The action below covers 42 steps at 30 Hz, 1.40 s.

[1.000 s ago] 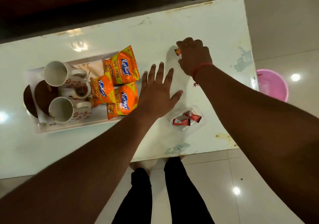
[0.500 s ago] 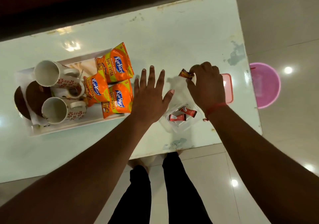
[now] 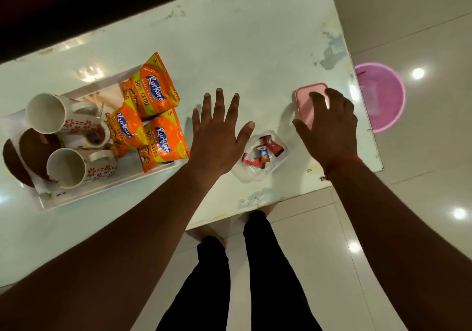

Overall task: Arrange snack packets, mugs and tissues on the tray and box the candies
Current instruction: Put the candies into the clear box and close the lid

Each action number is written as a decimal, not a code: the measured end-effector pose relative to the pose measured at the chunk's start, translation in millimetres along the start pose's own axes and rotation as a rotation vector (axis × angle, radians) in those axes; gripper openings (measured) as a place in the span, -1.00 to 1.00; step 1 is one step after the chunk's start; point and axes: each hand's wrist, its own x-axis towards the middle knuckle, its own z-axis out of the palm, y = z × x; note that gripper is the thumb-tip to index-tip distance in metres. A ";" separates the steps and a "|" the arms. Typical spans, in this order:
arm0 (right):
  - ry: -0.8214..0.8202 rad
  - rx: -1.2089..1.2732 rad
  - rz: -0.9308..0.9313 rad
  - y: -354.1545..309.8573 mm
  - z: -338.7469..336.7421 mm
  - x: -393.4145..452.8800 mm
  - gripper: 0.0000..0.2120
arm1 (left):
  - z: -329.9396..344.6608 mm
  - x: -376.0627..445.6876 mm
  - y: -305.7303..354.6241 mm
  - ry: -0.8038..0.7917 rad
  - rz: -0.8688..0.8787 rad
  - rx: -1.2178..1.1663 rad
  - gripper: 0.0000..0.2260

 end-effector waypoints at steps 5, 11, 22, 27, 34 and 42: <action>-0.143 -0.160 0.028 2.6 14.6 26.1 -0.26 | -4.3 4.0 11.5 -0.021 0.010 0.030 -0.31; -0.063 0.089 0.078 -11.7 11.4 26.3 -0.42 | -3.6 2.4 21.3 -0.035 0.010 -0.062 -0.38; -0.188 1.850 0.488 -89.5 -27.6 -53.8 -0.70 | -45.0 -2.0 28.4 -0.133 -0.118 -0.780 -0.74; -0.098 1.651 0.648 -98.8 -12.5 -78.9 -0.77 | -32.7 -11.9 20.1 -0.047 -0.178 -0.730 -0.78; 0.018 1.055 0.720 -86.4 26.3 -106.1 -0.89 | -7.6 -29.8 26.7 0.011 -0.030 -0.437 -0.79; 0.112 0.961 0.729 -83.2 47.7 -103.2 -0.75 | 4.1 -17.3 40.7 0.084 0.080 -0.226 -0.78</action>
